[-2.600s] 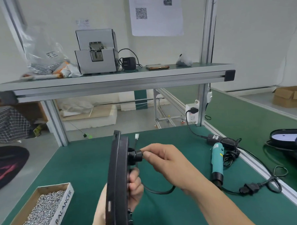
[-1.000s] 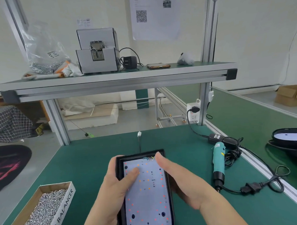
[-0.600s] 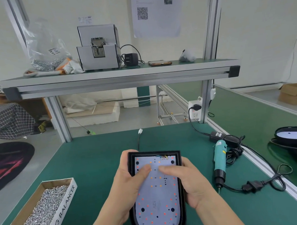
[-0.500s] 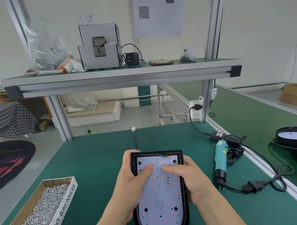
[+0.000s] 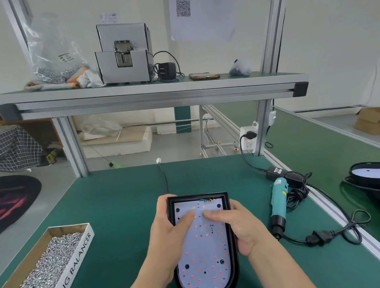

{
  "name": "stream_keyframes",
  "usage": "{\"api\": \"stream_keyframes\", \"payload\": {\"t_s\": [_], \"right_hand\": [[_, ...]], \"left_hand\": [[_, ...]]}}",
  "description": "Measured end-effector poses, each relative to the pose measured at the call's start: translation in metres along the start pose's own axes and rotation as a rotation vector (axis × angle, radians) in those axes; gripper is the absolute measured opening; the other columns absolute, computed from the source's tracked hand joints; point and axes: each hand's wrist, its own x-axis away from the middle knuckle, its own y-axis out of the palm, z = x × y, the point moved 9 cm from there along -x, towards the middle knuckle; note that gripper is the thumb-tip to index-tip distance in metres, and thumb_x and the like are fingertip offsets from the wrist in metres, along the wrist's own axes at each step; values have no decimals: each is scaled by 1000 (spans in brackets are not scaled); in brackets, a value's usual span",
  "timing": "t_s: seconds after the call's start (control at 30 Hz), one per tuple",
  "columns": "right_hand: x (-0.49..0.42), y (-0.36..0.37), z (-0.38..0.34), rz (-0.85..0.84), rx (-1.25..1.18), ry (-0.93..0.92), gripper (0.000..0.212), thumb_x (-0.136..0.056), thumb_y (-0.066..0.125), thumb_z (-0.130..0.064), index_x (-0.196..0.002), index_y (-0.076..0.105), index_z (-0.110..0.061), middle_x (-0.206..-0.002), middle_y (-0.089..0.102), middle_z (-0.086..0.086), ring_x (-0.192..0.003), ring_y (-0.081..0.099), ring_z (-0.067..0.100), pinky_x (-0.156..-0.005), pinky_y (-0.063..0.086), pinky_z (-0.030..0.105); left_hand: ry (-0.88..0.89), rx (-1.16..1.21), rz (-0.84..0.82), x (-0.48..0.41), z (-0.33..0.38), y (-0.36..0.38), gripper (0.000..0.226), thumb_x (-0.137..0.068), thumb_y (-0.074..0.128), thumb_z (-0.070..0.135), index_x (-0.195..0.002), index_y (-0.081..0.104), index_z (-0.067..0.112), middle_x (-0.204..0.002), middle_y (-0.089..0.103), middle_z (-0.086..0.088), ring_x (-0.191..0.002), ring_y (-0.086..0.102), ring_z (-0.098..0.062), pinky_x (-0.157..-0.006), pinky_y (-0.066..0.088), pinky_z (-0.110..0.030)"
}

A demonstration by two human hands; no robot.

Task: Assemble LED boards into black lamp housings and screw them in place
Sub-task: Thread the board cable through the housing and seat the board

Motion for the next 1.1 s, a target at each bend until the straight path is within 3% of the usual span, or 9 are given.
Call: {"api": "stream_keyframes", "payload": {"t_s": [0.13,0.2,0.37,0.53,0.67,0.73,0.83,0.93,1.1], "right_hand": [[-2,-3,11,-21,-39,12,9,-73,79,-2,-74,81,-11,-82,76,15,-67,74,26,-57,58,31],[-6,-9,22,-8,-63,53,27,-83,70,4,-66,80,-14,-77,76,12,-64,74,24,-53,57,29],[-9,-9,35,4,-100,90,14,-79,69,0,-87,80,-2,-101,74,26,-81,75,35,-67,61,39],[-10,-5,45,-25,-123,131,45,-68,74,-4,-111,70,9,-113,70,32,-95,70,42,-87,57,52],[-10,-2,48,-88,-101,119,53,-71,73,-7,-122,65,0,-118,70,26,-100,70,40,-89,58,51],[-9,-5,51,-55,12,77,49,-79,74,-5,-126,61,-8,-116,74,12,-103,72,31,-90,58,43],[-4,-22,50,165,502,-55,27,-88,71,-17,-111,60,-27,-95,73,-19,-83,67,-6,-67,48,8],[0,-29,48,276,769,-109,22,-87,71,-28,-79,52,-21,-76,61,-4,-62,51,3,-56,39,15],[-3,-32,49,311,816,-42,26,-84,72,-23,-81,55,-4,-82,63,7,-69,50,19,-61,38,32]], "left_hand": [[-21,-41,-1,-1,-9,2,27,-93,66,14,-106,57,36,-98,75,2,-94,71,-29,-83,60,-50],[-53,-35,5,0,-15,2,27,-93,66,13,-105,58,36,-101,74,1,-98,70,-31,-91,55,-58],[-111,-18,9,2,-25,2,26,-93,65,13,-104,57,35,-102,74,-2,-98,70,-33,-91,54,-60],[-125,-9,19,1,-28,0,24,-93,66,14,-103,58,34,-102,74,-3,-98,71,-32,-89,57,-56],[-193,24,97,-4,-38,-10,24,-93,66,10,-97,58,31,-96,75,-5,-87,74,-27,-75,62,-45],[-229,26,145,-6,-46,-16,21,-92,67,9,-98,57,27,-94,75,-5,-86,73,-28,-76,62,-48],[-289,24,206,-6,-59,-25,20,-92,67,8,-103,56,20,-95,74,-5,-91,72,-32,-80,61,-52],[-367,9,216,-8,-71,-27,21,-91,67,9,-106,55,19,-103,73,-7,-99,71,-31,-86,59,-49],[-477,-219,124,-13,-79,-29,14,-93,60,18,-104,51,20,-105,67,-1,-96,66,-22,-84,56,-38]]}}
